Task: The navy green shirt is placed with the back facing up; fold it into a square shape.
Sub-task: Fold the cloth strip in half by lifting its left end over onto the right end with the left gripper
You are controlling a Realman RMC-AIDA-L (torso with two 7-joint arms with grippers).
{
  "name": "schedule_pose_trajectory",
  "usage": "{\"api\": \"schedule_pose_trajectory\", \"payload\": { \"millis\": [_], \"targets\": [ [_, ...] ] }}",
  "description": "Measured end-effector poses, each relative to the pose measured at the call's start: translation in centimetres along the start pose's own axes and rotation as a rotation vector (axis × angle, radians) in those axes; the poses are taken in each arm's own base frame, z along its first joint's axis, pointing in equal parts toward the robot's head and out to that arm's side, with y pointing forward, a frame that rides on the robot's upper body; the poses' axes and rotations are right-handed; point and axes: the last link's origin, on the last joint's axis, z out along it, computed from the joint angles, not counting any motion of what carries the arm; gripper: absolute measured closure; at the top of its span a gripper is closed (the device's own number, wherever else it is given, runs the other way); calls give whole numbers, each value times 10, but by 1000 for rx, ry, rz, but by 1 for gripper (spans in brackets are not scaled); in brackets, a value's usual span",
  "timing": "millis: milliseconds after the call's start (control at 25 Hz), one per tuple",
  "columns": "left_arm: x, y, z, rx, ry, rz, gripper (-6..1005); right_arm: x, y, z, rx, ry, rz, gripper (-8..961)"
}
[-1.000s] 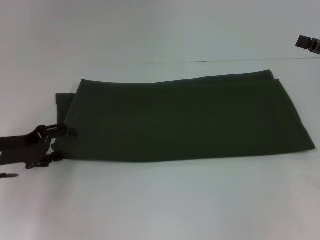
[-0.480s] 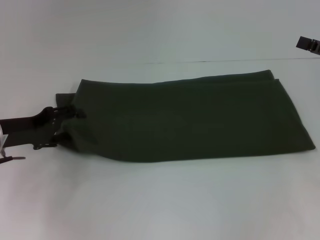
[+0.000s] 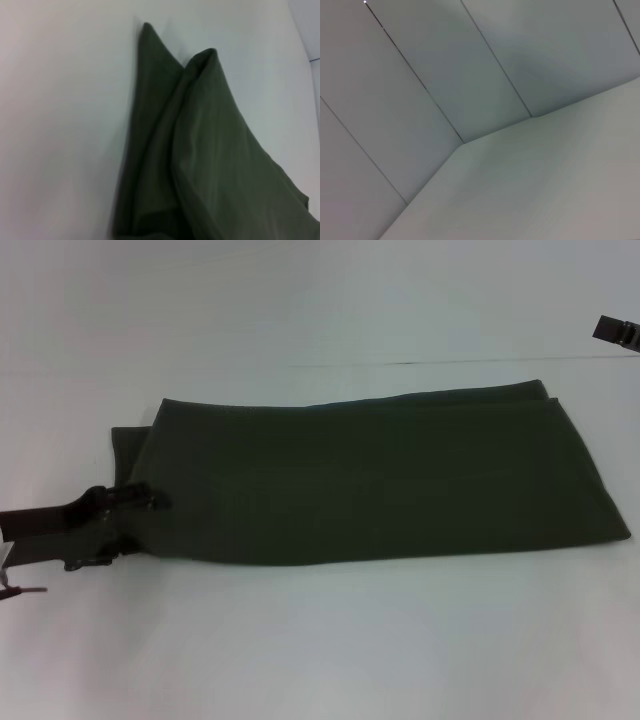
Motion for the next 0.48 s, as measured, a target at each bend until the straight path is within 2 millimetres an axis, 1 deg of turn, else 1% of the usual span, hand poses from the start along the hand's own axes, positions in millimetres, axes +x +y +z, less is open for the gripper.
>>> {"api": "schedule_pose_trajectory", "payload": {
  "millis": [480],
  "targets": [
    [-8, -10, -4, 40, -35, -6, 108, 0, 0, 0, 0, 1, -1, 23]
  ]
}}
